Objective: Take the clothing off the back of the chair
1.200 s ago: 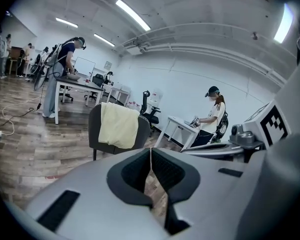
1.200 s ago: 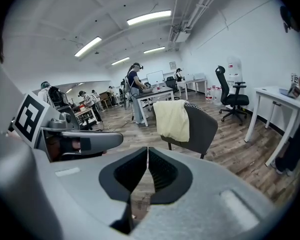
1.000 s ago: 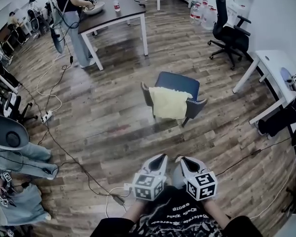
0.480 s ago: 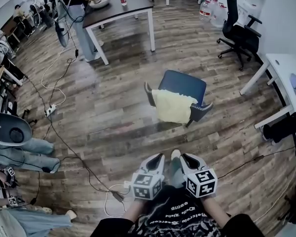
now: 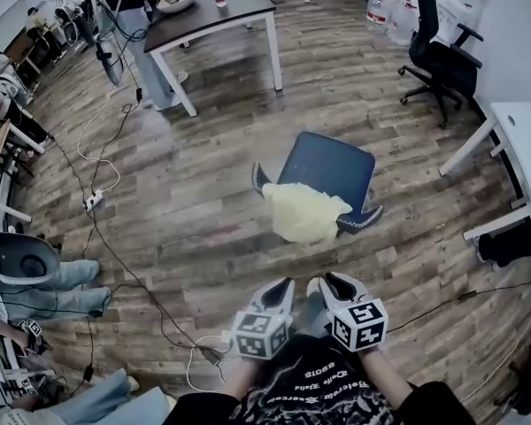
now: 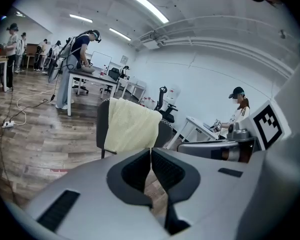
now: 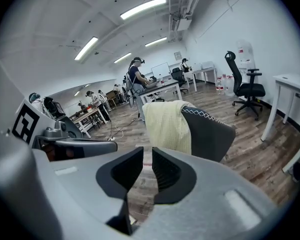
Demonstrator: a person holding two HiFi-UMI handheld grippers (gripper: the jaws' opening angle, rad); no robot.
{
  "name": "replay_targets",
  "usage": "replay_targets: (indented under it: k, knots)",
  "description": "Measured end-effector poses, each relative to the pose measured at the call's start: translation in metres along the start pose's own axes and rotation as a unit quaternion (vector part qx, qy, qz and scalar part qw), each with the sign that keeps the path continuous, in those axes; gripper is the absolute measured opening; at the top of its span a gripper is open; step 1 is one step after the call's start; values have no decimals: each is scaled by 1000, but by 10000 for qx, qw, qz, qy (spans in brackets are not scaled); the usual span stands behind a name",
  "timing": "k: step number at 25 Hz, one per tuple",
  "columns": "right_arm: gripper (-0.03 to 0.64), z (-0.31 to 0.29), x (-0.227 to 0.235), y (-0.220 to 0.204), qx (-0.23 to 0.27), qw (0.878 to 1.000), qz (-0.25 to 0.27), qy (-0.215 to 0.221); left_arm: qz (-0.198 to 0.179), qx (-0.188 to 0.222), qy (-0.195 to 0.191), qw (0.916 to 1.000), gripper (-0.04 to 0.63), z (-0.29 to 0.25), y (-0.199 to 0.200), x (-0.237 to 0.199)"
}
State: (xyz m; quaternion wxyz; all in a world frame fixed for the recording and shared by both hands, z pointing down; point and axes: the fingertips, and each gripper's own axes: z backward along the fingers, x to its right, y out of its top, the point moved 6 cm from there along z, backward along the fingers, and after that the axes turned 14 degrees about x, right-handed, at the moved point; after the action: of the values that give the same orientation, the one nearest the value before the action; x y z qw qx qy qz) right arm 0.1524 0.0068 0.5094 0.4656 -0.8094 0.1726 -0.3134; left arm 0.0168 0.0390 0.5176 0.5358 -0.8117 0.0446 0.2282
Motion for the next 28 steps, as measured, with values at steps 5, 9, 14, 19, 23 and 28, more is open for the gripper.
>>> replay_targets:
  k: [5,9,14,19,23,28]
  knots:
    - [89,-25,16,12,-204,9991,-195,306,39,-72,144,9999,15,-35,16,-1]
    - [95,-38,34,24,-274,9983,-268,434,99,-105,347,9993,15,-52,20,-2]
    - [133,-56,32,27,-277,9972,-303,619,-32,34,560,9984,15,-68,24,-6]
    - [205,-64,32,29,-324,9978,-349,468,-11,-89,600,9982,17,-75,33,-16]
    - [331,-73,32,24,-222,9972,-704,89,59,-333,487,9982,148,-82,35,-37]
    - [363,-88,37,29,-61,9937,-939,-611,136,-754,327,9965,222,-96,43,-67]
